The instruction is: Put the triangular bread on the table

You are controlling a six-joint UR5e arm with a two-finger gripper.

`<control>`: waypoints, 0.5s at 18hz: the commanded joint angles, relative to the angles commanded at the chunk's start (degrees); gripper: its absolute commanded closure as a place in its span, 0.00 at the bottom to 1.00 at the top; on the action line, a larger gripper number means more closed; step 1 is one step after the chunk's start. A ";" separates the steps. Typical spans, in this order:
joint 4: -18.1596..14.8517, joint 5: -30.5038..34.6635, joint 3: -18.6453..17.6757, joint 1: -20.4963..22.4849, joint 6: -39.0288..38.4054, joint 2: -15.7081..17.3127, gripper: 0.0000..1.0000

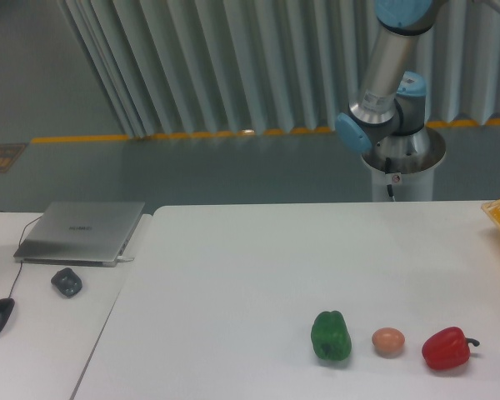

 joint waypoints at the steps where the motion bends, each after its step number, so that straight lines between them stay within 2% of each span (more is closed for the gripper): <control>1: 0.09 0.00 -0.35 0.00 0.00 -0.09 0.00; 9: 0.26 0.70 -1.23 -0.09 1.67 0.26 0.00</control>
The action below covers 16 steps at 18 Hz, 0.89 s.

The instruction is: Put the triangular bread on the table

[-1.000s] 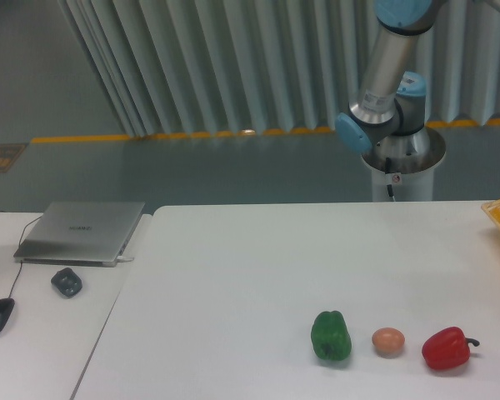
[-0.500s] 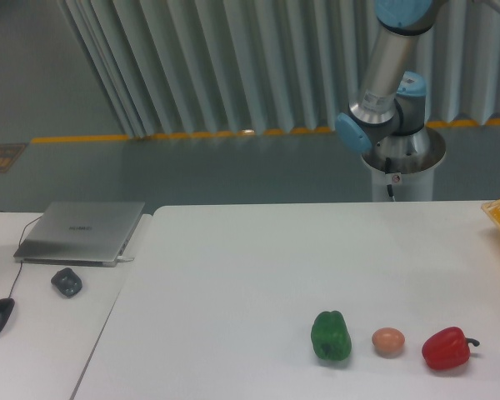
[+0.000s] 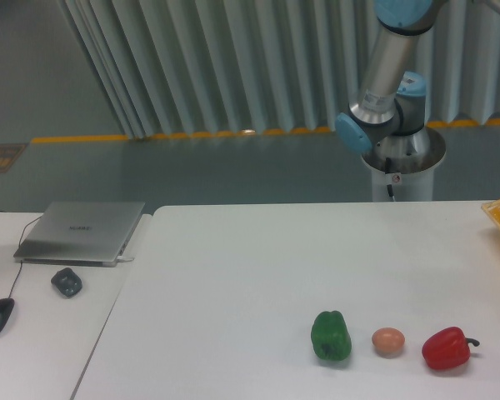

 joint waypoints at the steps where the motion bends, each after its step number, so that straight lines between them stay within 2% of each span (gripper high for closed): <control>1: 0.00 0.00 -0.09 0.09 0.00 0.00 0.00; 16: 0.53 -0.18 -1.14 0.09 0.62 -0.09 0.00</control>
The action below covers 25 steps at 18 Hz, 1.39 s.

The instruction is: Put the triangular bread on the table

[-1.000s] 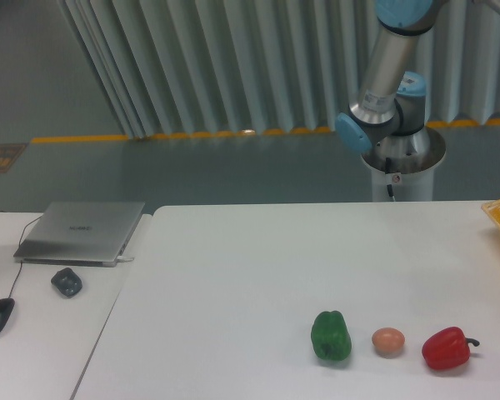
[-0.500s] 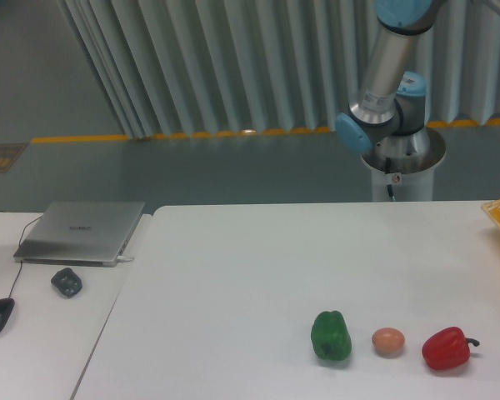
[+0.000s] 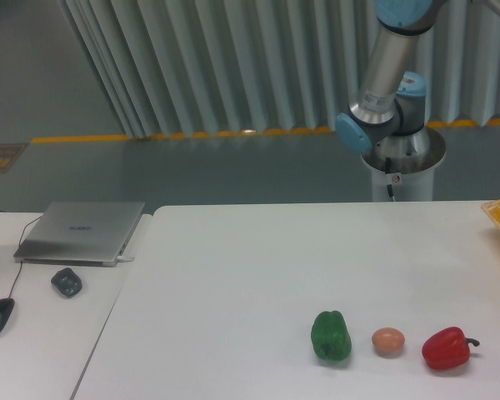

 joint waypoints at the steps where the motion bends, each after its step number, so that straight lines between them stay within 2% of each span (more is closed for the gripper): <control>1: 0.00 0.00 0.00 0.00 0.00 0.00 0.00; 5: 0.00 -0.09 0.00 0.17 1.76 0.00 0.38; 6: 0.00 -0.09 0.00 0.35 1.76 0.00 0.51; 8: 0.00 0.00 0.26 0.53 1.76 0.00 0.63; 12: -0.70 0.18 1.32 0.26 1.67 0.18 0.65; 14: -0.79 0.18 1.32 0.35 1.76 0.26 0.75; 15: -0.97 0.18 1.58 0.35 1.76 0.35 0.76; 19: -5.61 0.18 5.18 -0.17 1.76 0.44 0.78; 22: -7.20 0.18 6.67 -0.26 1.76 0.44 0.79; 25: -12.21 -0.09 10.80 -1.31 1.67 0.44 0.79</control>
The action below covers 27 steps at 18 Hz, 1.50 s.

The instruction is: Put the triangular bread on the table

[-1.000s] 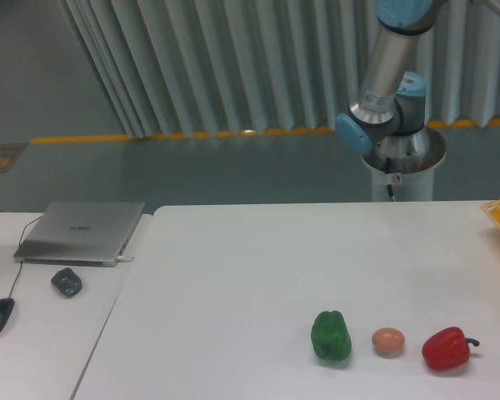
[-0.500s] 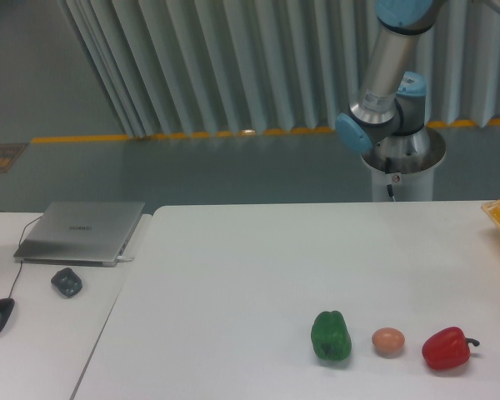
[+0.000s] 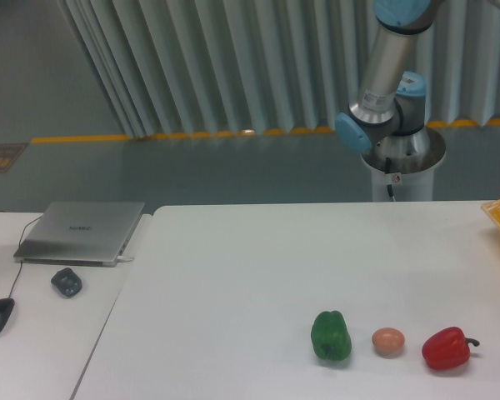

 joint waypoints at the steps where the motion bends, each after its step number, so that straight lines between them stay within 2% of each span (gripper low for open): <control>1: -1.23 0.00 1.14 -0.44 0.00 0.00 0.79; 4: -5.27 -2.79 4.49 -1.67 -1.05 -0.09 0.79; 6: -7.04 -10.51 5.72 -1.67 -5.50 -0.09 0.79; 8: -6.96 -13.53 5.72 -3.42 -9.65 0.00 0.79; 13: -5.56 -15.64 5.73 -9.75 -22.31 -0.09 0.79; 15: -2.92 -15.65 4.59 -12.13 -26.61 0.09 0.78; 17: -1.77 -15.56 4.06 -12.57 -28.73 0.09 0.78; 22: 0.87 -14.94 1.95 -12.66 -29.09 0.70 0.77; 24: 1.04 -11.62 1.33 -13.10 -28.92 0.79 0.77; 27: 2.09 -4.94 0.81 -16.26 -29.18 0.70 0.77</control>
